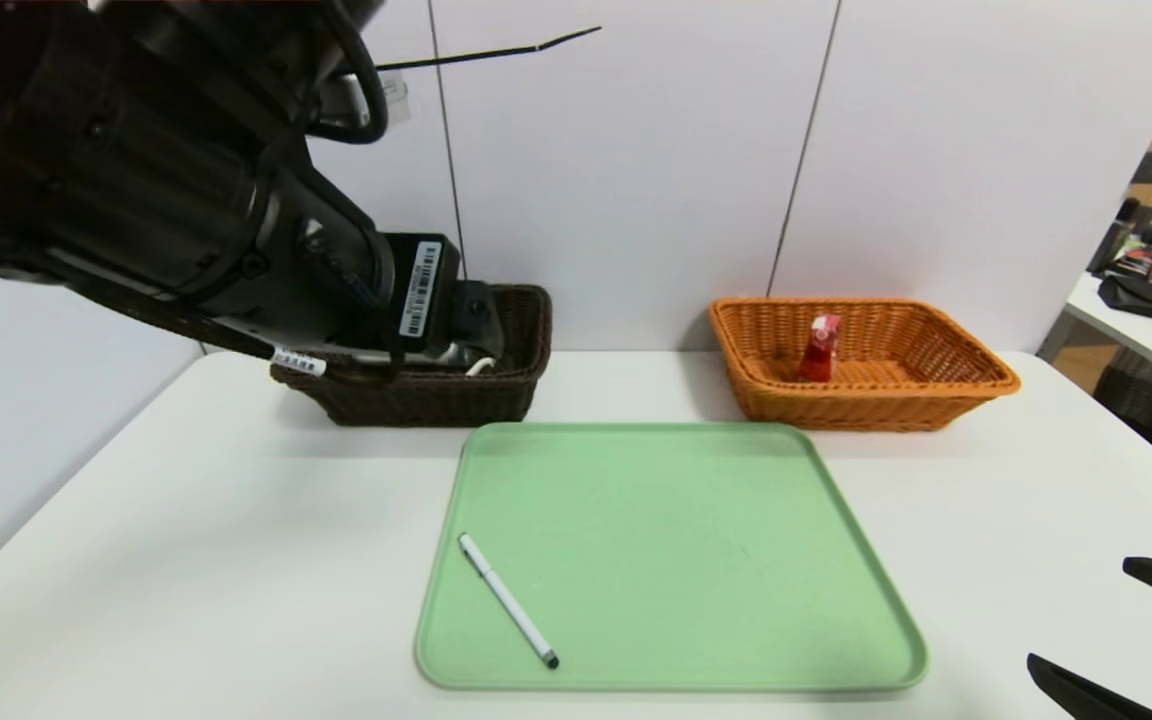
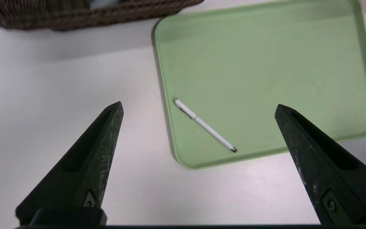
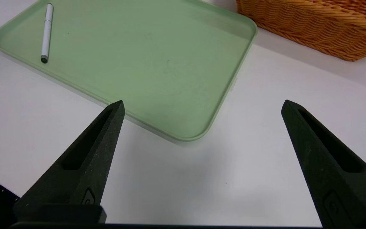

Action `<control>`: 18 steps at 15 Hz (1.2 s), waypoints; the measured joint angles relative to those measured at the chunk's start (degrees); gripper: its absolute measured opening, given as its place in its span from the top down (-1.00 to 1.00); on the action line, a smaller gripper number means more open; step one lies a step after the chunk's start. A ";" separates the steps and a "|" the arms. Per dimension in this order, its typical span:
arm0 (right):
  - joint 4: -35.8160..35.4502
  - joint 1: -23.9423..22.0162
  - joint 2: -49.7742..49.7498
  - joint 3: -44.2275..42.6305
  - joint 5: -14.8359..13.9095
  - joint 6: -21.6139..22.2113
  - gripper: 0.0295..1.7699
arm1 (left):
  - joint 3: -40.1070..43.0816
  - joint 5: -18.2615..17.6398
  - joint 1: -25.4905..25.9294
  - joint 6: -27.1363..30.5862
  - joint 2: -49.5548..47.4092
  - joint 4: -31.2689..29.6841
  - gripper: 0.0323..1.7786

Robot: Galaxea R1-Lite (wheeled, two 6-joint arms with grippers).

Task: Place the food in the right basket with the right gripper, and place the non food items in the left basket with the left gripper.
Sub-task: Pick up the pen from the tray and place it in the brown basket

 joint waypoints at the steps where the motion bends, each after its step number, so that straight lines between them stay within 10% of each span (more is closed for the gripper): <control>1: -0.02 0.00 -0.09 0.00 0.00 0.00 -0.92 | -0.05 0.20 -0.96 -4.50 0.71 2.27 -0.90; 7: 0.59 -0.09 -0.87 -0.05 -0.11 -0.06 -0.92 | -0.27 -1.88 -3.50 -24.39 5.92 10.34 -0.90; 18: 0.88 -0.34 -1.85 0.28 -0.37 -0.09 -0.92 | -0.27 -11.82 -3.86 -31.60 12.64 9.00 -0.90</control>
